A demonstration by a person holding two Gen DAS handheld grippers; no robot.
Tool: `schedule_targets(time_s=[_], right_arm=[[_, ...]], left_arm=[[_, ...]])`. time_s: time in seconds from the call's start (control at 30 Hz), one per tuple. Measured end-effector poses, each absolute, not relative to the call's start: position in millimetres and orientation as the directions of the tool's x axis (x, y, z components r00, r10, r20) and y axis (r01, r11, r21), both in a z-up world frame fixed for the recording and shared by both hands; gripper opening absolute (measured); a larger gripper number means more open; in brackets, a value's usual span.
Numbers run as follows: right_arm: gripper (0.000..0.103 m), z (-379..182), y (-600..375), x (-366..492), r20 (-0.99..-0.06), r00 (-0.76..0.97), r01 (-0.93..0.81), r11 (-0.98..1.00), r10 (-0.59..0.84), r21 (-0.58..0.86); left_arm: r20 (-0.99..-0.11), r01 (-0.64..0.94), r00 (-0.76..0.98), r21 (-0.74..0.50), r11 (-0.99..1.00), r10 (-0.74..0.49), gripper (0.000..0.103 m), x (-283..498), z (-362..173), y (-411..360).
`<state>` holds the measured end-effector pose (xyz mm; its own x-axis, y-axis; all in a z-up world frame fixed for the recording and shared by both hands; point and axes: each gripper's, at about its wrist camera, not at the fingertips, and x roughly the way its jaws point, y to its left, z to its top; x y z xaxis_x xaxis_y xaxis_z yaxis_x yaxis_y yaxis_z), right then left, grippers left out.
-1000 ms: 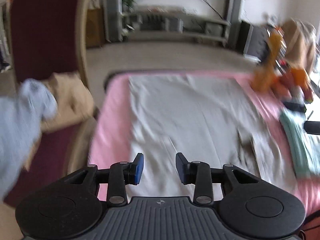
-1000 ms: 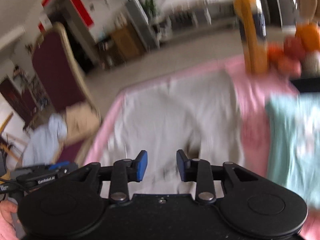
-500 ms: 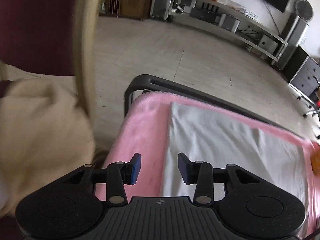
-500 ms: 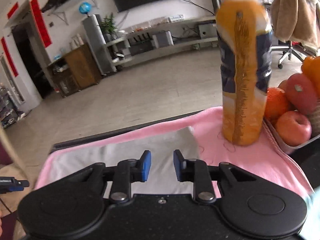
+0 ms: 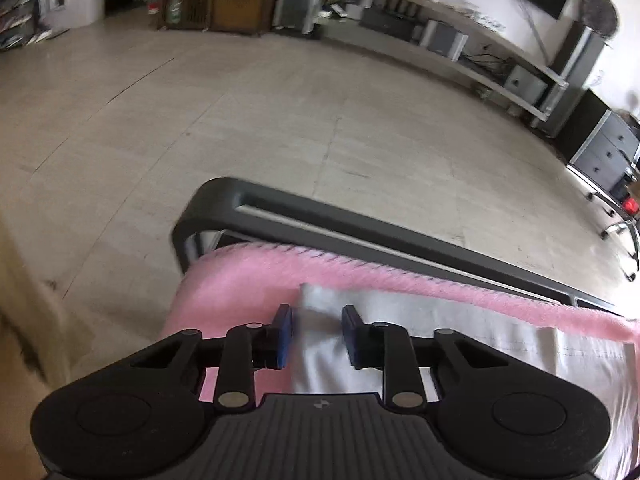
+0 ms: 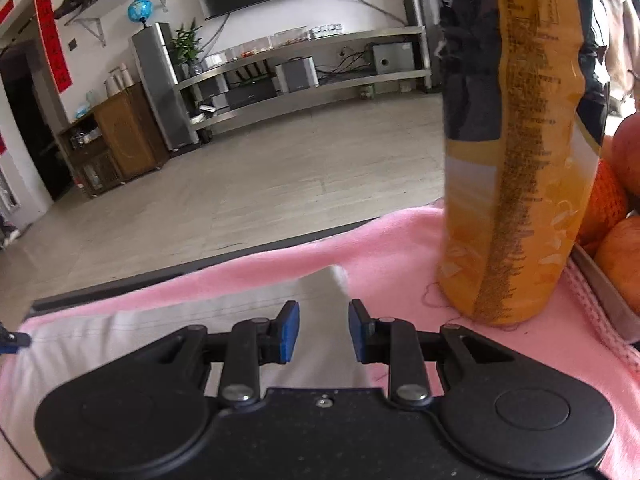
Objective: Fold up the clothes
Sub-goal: 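Grasp the hoodie hem with both grippers and lift it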
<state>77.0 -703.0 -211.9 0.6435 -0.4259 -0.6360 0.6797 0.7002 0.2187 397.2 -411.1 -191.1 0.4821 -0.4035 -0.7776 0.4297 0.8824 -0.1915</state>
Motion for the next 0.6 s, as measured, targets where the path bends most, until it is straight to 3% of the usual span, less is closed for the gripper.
schedule_targets(time_s=[0.03, 0.1, 0.3, 0.57, 0.6], right_arm=[[0.026, -212, -705, 79, -0.635, 0.636, 0.689, 0.694, -0.438, 0.211], [0.026, -213, -709, 81, -0.634, 0.634, 0.695, 0.686, -0.443, 0.216], [0.026, -216, -725, 99, -0.649, 0.615, 0.712, 0.669, -0.447, 0.215], [0.026, -236, -751, 117, -0.715, 0.608, 0.71, 0.64, -0.346, 0.295], [0.016, -236, -751, 118, -0.71, 0.616, 0.704, 0.644, -0.342, 0.3]], left_arm=[[-0.772, 0.441, 0.492, -0.179, 0.88, -0.403, 0.011, 396, -190, -413], [-0.758, 0.46, 0.514, -0.152, 0.875, -0.401, 0.003, 392, -187, -416], [-0.734, 0.438, 0.569, -0.111, 0.892, -0.371, 0.003, 390, -183, -415], [-0.74, 0.425, 0.577, -0.089, 0.901, -0.345, 0.003, 393, -188, -421], [-0.738, 0.424, 0.583, -0.081, 0.902, -0.34, 0.003, 393, -188, -421]])
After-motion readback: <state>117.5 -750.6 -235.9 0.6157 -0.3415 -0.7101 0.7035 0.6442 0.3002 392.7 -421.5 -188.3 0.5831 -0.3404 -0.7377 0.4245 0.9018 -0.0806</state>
